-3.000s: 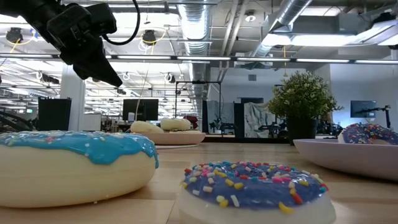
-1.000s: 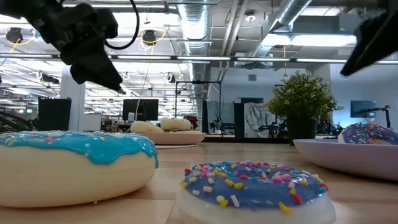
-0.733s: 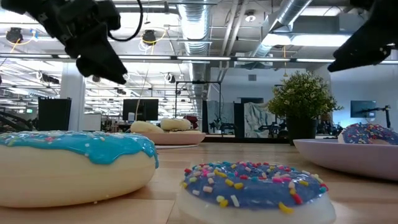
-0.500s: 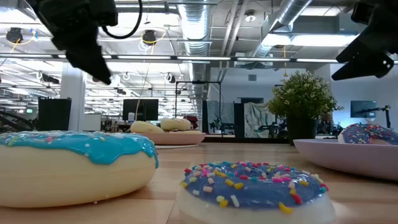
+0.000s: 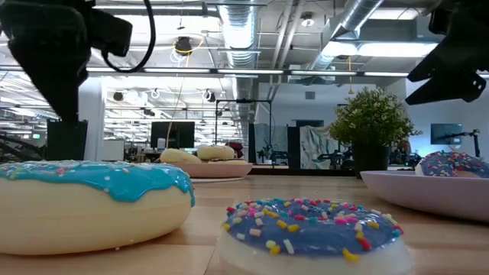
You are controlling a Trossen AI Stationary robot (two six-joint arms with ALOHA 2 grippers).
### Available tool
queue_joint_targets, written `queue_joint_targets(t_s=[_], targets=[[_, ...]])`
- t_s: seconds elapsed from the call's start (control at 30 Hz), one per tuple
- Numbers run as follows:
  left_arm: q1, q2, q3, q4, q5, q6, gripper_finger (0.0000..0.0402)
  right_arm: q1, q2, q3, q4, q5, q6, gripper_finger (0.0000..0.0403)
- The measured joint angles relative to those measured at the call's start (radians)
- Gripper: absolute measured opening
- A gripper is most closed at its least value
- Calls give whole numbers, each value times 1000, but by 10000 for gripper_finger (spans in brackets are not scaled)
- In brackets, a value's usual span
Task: Pick & Place donuts
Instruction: Put the small light blue donut on the purple plate
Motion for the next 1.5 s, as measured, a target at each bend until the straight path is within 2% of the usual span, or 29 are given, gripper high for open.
queue_joint_targets(t_s=[0.2, 0.43, 0.77, 0.97, 1.07, 1.2, 1.27, 1.5], targets=[[-22, 12, -1, -1, 33, -32, 185, -26, 65, 0, 21, -7, -14, 286], [-20, 12, -1, 1, 22, -154, 189, -65, 134, 0, 19, -55, 2, 286], [-18, 11, -1, 5, 1, -131, 268, -89, 149, 0, 11, -55, -6, 286], [-26, 14, -2, 78, 2, -155, 309, -86, 149, 0, 0, -55, -6, 286], [-39, 57, -1, 97, 7, -196, 313, -86, 149, 0, -4, -58, -6, 286], [-46, 174, -2, 101, 128, -235, 307, -86, 149, 0, -4, -73, -6, 286], [-52, 226, -2, 115, 158, -247, 305, -86, 149, 0, -5, -79, -6, 286], [-58, 296, 3, 195, 189, -232, 304, -86, 149, 0, -3, -80, -6, 286]])
